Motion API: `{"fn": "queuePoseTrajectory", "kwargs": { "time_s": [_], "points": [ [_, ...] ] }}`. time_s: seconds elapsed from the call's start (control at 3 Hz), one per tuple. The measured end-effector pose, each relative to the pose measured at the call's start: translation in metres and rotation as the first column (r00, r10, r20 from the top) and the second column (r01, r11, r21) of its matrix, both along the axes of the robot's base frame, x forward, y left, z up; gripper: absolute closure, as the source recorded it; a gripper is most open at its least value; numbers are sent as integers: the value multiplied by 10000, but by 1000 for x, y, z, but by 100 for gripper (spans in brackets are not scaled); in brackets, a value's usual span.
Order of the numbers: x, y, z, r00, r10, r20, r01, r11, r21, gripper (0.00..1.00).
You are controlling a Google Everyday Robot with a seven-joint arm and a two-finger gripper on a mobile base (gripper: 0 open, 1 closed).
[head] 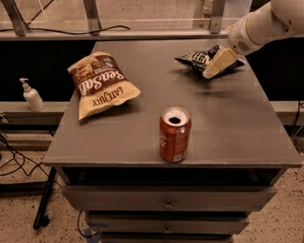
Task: Move blue chip bag near brown chip bag
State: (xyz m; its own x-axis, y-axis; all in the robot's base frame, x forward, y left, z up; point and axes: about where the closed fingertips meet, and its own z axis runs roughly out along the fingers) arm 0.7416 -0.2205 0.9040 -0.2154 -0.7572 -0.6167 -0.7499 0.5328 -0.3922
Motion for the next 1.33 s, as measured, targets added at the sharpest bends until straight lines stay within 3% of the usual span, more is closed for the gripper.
{"fn": "queuePoseTrajectory", "kwargs": {
  "time_s": [0.67,1.33],
  "points": [
    [20,14,-33,9949,-439,-913,495,9970,603,41],
    [17,15,-24,9952,-323,-926,381,9974,611,88]
  ]
}}
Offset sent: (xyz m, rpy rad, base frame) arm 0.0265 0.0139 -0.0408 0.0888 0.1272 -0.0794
